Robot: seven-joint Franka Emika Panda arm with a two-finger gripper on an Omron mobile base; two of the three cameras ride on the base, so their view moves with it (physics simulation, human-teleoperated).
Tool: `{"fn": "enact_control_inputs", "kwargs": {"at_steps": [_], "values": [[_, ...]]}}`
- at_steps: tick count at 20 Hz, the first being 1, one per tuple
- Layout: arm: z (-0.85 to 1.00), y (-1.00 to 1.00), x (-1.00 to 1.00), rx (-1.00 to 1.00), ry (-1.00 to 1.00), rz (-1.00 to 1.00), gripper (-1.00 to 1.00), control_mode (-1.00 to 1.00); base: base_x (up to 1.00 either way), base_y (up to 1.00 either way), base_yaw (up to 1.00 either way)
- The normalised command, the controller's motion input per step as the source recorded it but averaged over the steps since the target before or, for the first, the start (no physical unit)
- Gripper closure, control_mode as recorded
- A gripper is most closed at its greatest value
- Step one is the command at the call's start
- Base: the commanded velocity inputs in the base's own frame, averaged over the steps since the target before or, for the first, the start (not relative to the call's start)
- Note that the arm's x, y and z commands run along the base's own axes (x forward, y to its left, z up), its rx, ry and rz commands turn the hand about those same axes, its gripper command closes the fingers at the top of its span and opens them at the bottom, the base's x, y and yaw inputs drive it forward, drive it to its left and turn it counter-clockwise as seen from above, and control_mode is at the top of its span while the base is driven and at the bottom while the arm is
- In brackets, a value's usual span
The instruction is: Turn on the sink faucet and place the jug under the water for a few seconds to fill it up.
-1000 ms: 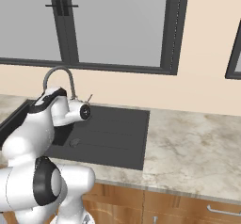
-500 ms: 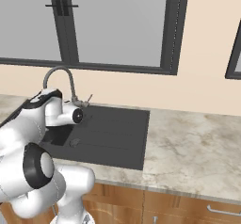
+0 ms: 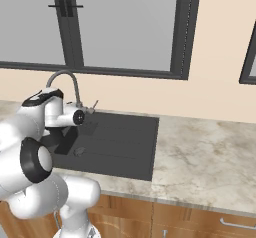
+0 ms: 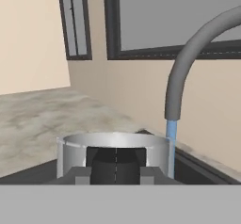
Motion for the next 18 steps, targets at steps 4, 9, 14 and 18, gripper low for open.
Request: {"fn": "enact_control_inputs", "kwargs": {"at_steps": [4,9,14,18], "values": [[-0.17,0.00,0.04,0.00,-0.05,-0.01,1.00,-1.00,0.00,0.00,0.00],[-0.13,0.00,0.19,0.00,-0.06,-0.02,1.00,-1.00,0.00,0.00,0.00],[-0.11,0.00,0.27,0.02,-0.09,-0.01,1.00,-1.00,0.00,0.00,0.00],[-0.19,0.00,0.24,0.03,-0.10,0.00,1.00,-1.00,0.00,0.00,0.00]]}}
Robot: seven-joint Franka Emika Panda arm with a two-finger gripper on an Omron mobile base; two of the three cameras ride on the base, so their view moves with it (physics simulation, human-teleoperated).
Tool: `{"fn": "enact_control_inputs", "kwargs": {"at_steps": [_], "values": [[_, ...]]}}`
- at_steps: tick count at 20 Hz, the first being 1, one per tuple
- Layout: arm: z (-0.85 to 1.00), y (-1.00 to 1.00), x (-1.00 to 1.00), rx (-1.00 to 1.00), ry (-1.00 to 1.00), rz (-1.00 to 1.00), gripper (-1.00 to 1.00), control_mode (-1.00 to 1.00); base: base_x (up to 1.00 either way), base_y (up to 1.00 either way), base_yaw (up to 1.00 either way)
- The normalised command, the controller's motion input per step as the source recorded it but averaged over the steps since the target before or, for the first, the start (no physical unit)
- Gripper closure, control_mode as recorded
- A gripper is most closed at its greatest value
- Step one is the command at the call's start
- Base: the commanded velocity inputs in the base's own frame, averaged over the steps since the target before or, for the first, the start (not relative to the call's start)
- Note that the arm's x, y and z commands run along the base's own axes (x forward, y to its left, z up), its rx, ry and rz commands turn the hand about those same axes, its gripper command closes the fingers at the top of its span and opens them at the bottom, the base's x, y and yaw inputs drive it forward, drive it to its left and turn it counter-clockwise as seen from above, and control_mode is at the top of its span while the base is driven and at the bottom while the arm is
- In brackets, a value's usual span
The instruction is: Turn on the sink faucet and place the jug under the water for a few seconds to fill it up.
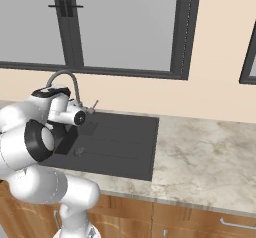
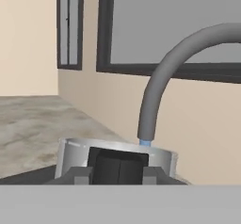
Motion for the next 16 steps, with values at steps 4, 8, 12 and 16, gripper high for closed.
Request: {"fn": "enact_control_inputs", "kwargs": {"at_steps": [4,8,12,16], "values": [[-0.29,0.00,0.19,0.03,-0.09,0.00,1.00,-1.00,0.00,0.00,0.00],[-0.34,0.00,0.18,0.03,-0.08,0.00,1.00,-1.00,0.00,0.00,0.00],[-0.31,0.00,0.18,0.03,-0.09,0.00,1.00,-1.00,0.00,0.00,0.00],[-0.27,0.00,0.12,0.04,-0.08,0.00,1.00,-1.00,0.00,0.00,0.00]]}}
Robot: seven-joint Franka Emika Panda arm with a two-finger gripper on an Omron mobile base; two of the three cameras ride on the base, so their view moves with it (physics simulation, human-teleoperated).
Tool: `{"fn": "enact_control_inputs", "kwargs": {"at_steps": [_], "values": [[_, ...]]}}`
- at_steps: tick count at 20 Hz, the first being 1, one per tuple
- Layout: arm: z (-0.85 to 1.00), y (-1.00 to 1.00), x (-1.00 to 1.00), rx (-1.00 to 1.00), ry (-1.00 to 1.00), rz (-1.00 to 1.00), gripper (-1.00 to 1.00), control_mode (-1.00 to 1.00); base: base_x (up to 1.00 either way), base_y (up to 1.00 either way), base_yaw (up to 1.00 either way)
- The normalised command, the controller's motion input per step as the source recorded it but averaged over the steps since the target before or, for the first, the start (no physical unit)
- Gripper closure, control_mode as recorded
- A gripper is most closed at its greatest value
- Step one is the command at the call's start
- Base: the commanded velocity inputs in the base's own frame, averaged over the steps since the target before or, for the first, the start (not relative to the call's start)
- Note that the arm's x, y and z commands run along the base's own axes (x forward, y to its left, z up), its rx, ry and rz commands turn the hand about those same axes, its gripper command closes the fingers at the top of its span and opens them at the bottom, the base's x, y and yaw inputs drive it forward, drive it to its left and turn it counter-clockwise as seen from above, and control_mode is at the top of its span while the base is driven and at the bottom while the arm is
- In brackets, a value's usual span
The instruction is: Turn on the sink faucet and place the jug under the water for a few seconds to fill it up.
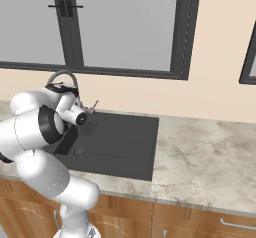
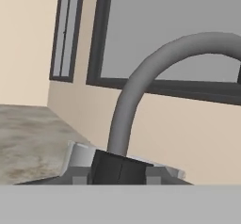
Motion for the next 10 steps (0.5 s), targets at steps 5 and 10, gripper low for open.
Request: {"fn": "enact_control_inputs", "kwargs": {"at_steps": [5,10], "values": [[-0.18,0.00,0.00,0.04,-0.05,0.00,1.00,-1.00,0.00,0.00,0.00],[-0.08,0.00,0.00,0.03,-0.03,0.00,1.00,-1.00,0.00,0.00,0.00]]}}
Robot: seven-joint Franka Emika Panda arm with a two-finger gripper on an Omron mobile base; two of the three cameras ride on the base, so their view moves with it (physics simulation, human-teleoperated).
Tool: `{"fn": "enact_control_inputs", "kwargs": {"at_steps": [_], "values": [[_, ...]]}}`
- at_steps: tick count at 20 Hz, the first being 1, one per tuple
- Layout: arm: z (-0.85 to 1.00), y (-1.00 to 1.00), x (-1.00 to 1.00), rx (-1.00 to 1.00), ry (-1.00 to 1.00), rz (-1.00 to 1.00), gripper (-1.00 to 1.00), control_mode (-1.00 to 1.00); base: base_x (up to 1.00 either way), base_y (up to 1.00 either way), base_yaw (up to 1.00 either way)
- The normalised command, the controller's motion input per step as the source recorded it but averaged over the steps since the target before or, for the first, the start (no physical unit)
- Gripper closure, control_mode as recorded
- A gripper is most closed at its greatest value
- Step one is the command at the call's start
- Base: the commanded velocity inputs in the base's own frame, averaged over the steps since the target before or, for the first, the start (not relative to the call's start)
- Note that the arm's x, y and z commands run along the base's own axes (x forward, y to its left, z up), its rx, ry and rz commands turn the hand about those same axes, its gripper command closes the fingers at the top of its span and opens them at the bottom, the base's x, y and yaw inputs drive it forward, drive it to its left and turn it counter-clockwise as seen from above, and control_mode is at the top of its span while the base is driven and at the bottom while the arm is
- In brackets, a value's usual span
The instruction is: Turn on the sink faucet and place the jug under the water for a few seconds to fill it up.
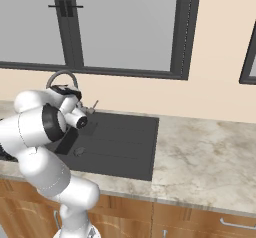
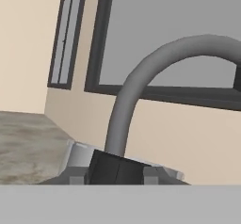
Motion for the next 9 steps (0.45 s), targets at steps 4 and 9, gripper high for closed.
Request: {"fn": "enact_control_inputs", "kwargs": {"at_steps": [4,9], "values": [[-0.03,0.00,0.00,0.02,-0.01,0.00,1.00,-1.00,0.00,0.00,0.00],[0.00,0.00,0.00,0.01,-0.01,0.00,1.00,-1.00,0.00,0.00,0.00]]}}
